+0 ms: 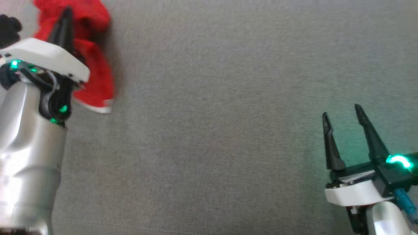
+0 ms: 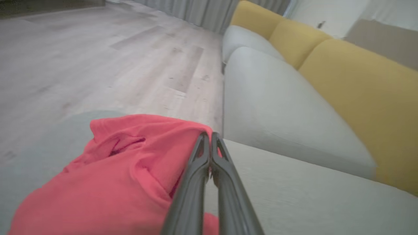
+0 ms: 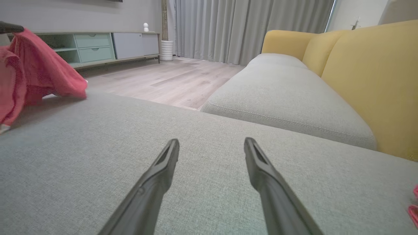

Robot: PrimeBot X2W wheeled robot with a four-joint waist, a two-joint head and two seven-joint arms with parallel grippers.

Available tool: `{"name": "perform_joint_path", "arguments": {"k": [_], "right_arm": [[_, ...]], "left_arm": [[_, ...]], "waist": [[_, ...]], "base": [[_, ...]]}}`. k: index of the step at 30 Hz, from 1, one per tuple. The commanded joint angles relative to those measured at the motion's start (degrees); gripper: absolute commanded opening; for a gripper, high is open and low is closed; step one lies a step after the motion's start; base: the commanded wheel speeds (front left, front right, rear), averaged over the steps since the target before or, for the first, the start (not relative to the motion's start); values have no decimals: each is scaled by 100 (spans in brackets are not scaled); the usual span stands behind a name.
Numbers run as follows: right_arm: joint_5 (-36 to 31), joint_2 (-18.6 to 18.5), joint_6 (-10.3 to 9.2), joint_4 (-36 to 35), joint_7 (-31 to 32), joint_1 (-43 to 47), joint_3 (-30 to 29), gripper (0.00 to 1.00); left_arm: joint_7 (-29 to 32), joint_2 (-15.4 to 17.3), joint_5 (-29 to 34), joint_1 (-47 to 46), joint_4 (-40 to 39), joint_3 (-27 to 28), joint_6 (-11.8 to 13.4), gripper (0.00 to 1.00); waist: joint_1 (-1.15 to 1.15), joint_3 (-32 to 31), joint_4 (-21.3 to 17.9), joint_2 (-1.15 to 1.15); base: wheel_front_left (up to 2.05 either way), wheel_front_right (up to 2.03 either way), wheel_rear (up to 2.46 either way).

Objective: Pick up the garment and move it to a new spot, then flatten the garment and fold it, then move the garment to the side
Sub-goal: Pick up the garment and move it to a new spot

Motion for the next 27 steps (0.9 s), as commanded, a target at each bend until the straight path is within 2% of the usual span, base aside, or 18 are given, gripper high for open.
{"name": "perform_joint_path", "arguments": {"k": [1,5,12,17,22,24,27], "right_arm": [[60,14,41,-132,-67,-123,150,100],[127,96,41,63,-112,-198,197,100],[248,145,41,65,-125,-261,229,100],[420,151,41,18,-126,-288,265,100],[576,152,41,-17,-126,-286,298,100],[619,152,41,-25,-126,-292,301,100],[675,152,41,-27,-126,-341,316,100]], "left_arm": [[97,366,-101,-52,-421,119,9,0],[655,550,-573,591,-1967,41,22,0],[1463,693,-1115,1629,-4613,-5,463,0],[1974,731,-1478,2151,-6007,-257,682,0],[2271,775,-1650,2539,-6556,-515,830,0],[2383,847,-1647,2633,-6398,-608,835,0],[2421,787,-1776,2702,-5671,-637,888,0]], "waist": [[1,-183,-170,0],[1,-432,-402,0],[1,-651,-851,0],[1,-681,-1214,0],[1,-612,-1552,0],[1,-576,-1658,0],[1,-512,-1812,0]], "base": [[0,0,0],[0,0,0],[0,0,0],[0,0,0],[0,0,0],[0,0,0],[0,0,0]]}}
